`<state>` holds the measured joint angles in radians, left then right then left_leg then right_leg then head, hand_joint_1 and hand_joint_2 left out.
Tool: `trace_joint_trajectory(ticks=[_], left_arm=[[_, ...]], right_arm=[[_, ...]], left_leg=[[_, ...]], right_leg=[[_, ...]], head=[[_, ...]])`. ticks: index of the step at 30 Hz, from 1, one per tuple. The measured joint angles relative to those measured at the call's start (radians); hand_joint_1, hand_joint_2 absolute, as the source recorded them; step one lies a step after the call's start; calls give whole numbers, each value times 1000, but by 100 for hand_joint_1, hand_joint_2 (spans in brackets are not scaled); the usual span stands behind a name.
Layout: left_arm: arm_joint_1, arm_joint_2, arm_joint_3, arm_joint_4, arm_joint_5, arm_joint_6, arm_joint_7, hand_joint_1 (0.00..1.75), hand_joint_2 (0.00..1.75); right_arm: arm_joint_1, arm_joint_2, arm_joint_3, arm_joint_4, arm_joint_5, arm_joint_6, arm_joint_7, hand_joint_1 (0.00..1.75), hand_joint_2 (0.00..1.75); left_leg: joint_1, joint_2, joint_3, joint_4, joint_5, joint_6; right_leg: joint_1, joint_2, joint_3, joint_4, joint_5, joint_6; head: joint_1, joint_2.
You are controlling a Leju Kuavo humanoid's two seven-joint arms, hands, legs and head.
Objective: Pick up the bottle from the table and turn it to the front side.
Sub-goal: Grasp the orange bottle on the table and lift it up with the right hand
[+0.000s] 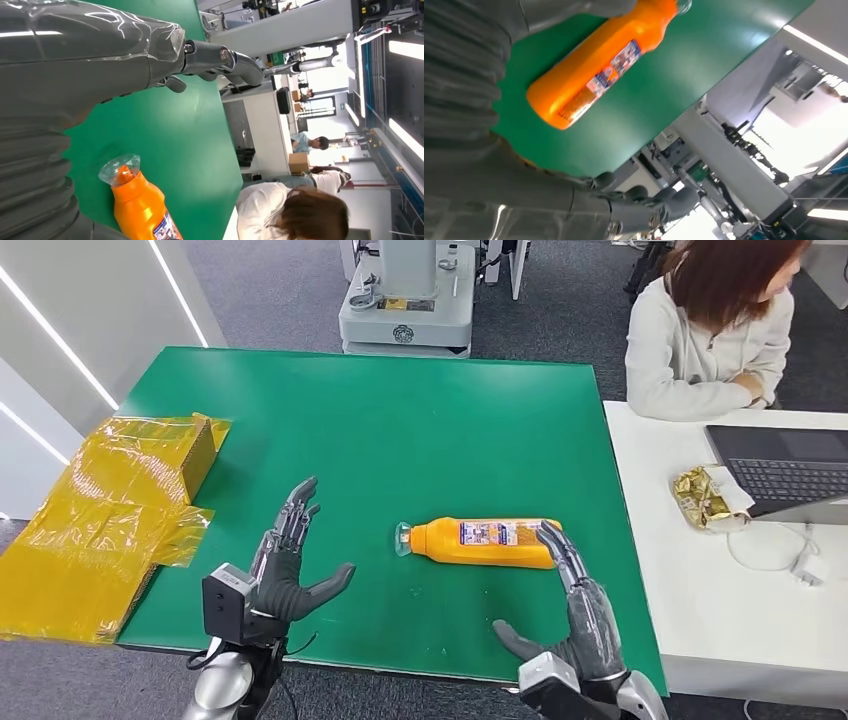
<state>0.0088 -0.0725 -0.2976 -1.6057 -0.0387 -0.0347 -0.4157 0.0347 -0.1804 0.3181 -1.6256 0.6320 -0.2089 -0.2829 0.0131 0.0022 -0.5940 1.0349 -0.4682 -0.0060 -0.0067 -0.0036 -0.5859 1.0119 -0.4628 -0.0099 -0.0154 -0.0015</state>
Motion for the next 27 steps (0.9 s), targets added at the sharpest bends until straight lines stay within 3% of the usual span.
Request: trace_joint_trajectory(ticks=[9,18,27], left_arm=[[-43,0,0,54,12,-17,-14,0,175],[-64,5,0,80,26,-20,-14,0,175],[-76,10,0,97,33,-28,-5,0,175]], right_arm=[[-264,-83,70,238,36,98,58,0,175],[-469,-98,167,464,32,254,143,0,175],[-579,-101,237,600,29,333,172,0,175]], left_leg=[[0,-1,0,1,1,0],[0,-1,-1,1,1,0],[0,-1,-1,1,1,0]], right_leg=[[0,0,0,0,1,0],[0,-1,0,1,1,0],[0,0,0,0,1,0]], head=[[0,0],[0,0],[0,0]])
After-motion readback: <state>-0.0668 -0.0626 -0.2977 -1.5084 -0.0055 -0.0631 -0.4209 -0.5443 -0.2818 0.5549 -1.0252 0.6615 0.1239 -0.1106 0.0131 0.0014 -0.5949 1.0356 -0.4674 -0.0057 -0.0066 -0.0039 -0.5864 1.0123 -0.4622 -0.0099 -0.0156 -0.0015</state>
